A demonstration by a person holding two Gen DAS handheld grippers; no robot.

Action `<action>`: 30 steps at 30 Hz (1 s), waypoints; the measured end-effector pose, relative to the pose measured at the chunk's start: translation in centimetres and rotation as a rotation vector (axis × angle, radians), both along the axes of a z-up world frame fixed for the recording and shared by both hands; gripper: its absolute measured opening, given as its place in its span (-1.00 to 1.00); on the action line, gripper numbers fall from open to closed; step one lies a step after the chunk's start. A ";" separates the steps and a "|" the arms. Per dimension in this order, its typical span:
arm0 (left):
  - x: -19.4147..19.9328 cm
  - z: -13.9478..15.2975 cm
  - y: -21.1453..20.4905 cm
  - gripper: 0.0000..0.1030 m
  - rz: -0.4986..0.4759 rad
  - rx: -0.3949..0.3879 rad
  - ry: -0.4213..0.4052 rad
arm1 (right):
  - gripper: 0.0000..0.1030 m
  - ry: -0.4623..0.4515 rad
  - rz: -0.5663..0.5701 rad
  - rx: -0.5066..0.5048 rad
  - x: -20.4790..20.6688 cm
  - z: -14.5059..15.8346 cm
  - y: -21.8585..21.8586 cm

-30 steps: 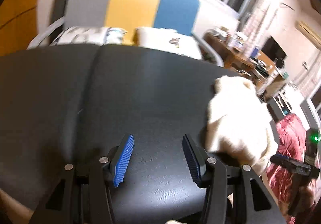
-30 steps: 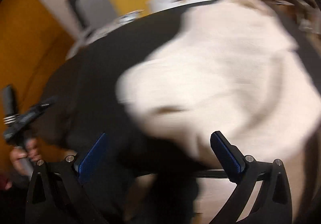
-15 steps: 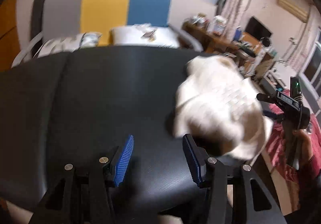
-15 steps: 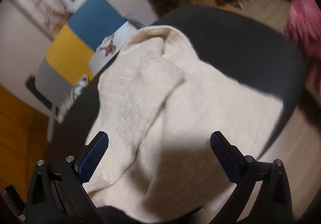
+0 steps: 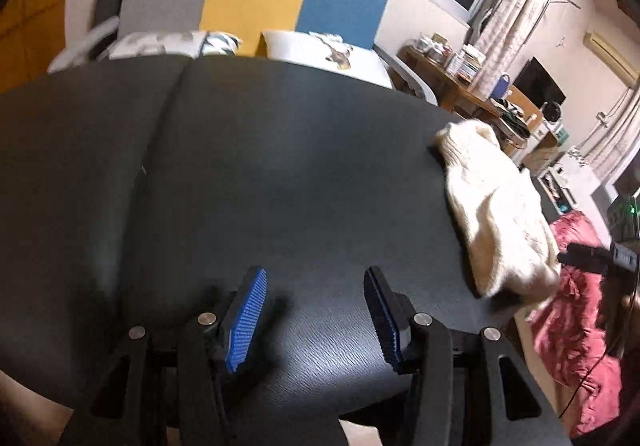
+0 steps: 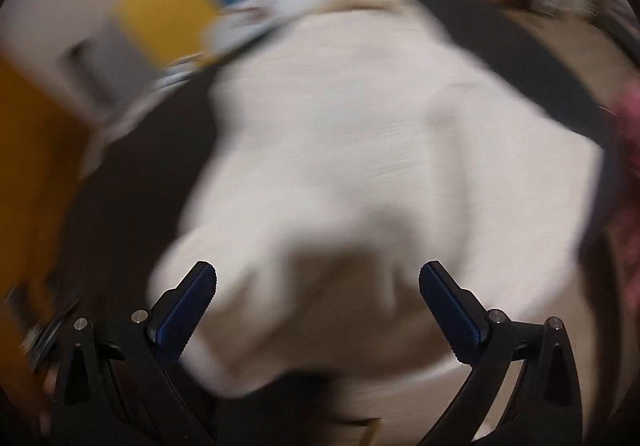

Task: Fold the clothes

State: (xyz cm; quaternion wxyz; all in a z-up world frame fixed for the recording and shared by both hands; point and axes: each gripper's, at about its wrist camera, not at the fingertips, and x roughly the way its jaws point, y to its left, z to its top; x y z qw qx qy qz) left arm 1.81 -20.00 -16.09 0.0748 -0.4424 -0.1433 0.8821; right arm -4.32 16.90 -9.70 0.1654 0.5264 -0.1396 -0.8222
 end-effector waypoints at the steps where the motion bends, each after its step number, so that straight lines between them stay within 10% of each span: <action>1: 0.1 -0.1 0.1 0.00 -0.003 0.001 -0.003 | 1.00 -0.025 0.047 -0.024 1.0 -0.4 -1.5; 9: 2.6 0.1 -0.1 0.00 0.020 -0.011 -0.012 | 0.96 -0.140 0.072 0.123 -0.2 -6.2 -6.8; 12: 3.1 0.3 -0.7 0.00 0.060 -0.011 -0.005 | -0.82 -0.065 0.074 0.119 -2.1 -3.2 -9.1; 13: 3.1 0.5 -1.0 0.00 0.075 -0.004 -0.006 | -0.86 -0.045 0.061 0.129 -3.1 -1.8 -9.7; 23: 3.0 1.6 -2.9 0.00 0.159 0.005 0.009 | -0.80 0.560 -0.171 -0.219 -2.8 21.0 -5.9; 25: 2.8 1.1 -3.2 0.00 0.166 0.032 -0.011 | -0.66 0.592 -0.113 -0.100 -1.3 18.0 -10.9; 30: 2.6 0.5 -3.9 0.00 0.174 0.055 -0.051 | 0.09 0.343 0.223 0.002 0.8 6.0 -20.7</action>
